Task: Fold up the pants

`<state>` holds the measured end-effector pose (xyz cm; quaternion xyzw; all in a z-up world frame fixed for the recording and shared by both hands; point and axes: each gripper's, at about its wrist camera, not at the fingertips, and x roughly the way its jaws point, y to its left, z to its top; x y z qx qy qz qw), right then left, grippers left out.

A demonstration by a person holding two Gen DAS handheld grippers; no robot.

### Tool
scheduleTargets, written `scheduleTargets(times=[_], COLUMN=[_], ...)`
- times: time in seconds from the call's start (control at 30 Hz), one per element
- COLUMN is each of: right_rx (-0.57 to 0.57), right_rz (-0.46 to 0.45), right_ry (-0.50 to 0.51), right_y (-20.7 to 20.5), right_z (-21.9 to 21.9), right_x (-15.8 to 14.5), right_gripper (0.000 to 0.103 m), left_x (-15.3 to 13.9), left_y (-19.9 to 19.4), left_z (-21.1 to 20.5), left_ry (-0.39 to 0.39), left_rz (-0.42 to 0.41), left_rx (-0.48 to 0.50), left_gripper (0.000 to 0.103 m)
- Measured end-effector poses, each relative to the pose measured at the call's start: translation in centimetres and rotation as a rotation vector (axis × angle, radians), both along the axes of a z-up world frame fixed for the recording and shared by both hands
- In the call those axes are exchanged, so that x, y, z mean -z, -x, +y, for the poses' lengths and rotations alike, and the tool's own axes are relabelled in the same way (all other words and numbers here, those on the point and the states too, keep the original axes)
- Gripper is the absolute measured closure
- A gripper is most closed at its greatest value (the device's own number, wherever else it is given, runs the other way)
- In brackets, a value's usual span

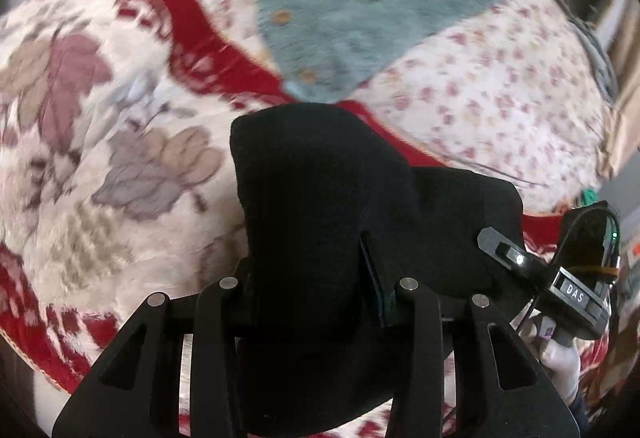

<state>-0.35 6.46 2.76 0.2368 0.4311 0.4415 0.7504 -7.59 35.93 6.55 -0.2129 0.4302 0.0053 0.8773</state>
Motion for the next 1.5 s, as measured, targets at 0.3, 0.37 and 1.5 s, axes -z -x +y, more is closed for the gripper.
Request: scheduleTargets(times=[0.3,0.37,1.5], right_rx=[0.014,0.029,0.016], right_rz=[0.001,-0.041,-0.345], right_ry=[0.177,0.205,0.253], right_y=[-0.6,-0.2,8.5], right_z=[0.1,-0.4,2.1], right_x=[2.6,1.3,-6.1], right_gripper=[0.044,0.044,0.043], left_x=[3.3,2.4,-4.3], left_y=[0.0,0.1,7.4], left_z=[1.3,0.9,-6.0], left_ry=[0.010,-0.037,-0.329], left_rz=[0.035,0.045,-0.133], left_rx=[-0.100,-0.117,-0.240], left_gripper=[0.018,0.018,0.018])
